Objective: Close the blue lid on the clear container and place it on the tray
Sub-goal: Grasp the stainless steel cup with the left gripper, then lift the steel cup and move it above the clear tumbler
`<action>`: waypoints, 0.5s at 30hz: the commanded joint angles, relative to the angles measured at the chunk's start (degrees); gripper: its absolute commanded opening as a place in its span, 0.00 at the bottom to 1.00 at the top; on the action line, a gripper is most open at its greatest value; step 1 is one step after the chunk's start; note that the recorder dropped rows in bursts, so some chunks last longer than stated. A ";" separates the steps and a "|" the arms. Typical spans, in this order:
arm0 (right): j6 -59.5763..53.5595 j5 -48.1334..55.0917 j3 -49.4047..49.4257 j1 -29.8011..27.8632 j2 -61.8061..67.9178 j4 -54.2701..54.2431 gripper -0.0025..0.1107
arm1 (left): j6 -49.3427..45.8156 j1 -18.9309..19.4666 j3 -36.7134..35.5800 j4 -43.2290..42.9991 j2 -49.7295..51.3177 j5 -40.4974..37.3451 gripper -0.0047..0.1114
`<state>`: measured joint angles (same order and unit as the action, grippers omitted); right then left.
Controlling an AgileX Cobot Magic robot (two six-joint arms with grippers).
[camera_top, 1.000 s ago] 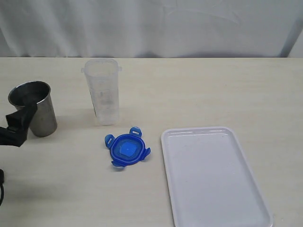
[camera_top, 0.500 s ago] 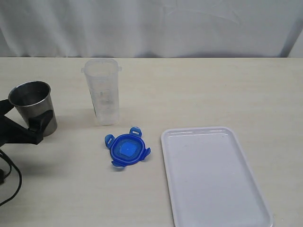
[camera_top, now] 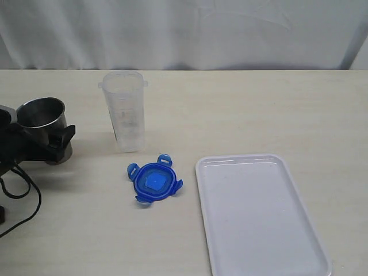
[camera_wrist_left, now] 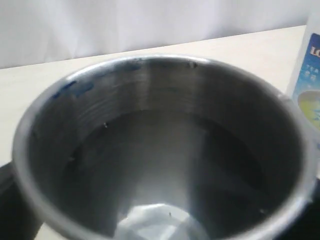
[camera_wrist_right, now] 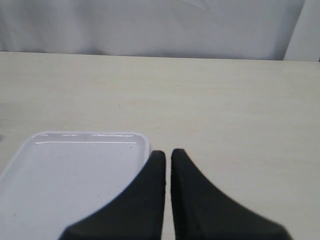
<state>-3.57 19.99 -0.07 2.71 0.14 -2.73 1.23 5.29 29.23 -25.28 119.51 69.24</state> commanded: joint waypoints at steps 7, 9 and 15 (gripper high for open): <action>-0.06 -0.40 0.07 0.12 -0.14 0.28 0.06 | 2.13 -0.04 2.44 -1.87 1.70 0.72 0.91; -0.06 -0.40 0.07 0.12 -0.14 0.28 0.06 | 2.13 -0.04 2.44 -1.87 1.70 0.72 0.84; -0.06 -0.40 0.07 0.12 -0.14 0.28 0.06 | 2.13 -0.04 2.44 -2.26 1.70 -0.82 0.33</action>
<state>-3.57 19.99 -0.07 2.71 0.14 -2.73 3.05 5.29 31.35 -27.07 121.01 69.14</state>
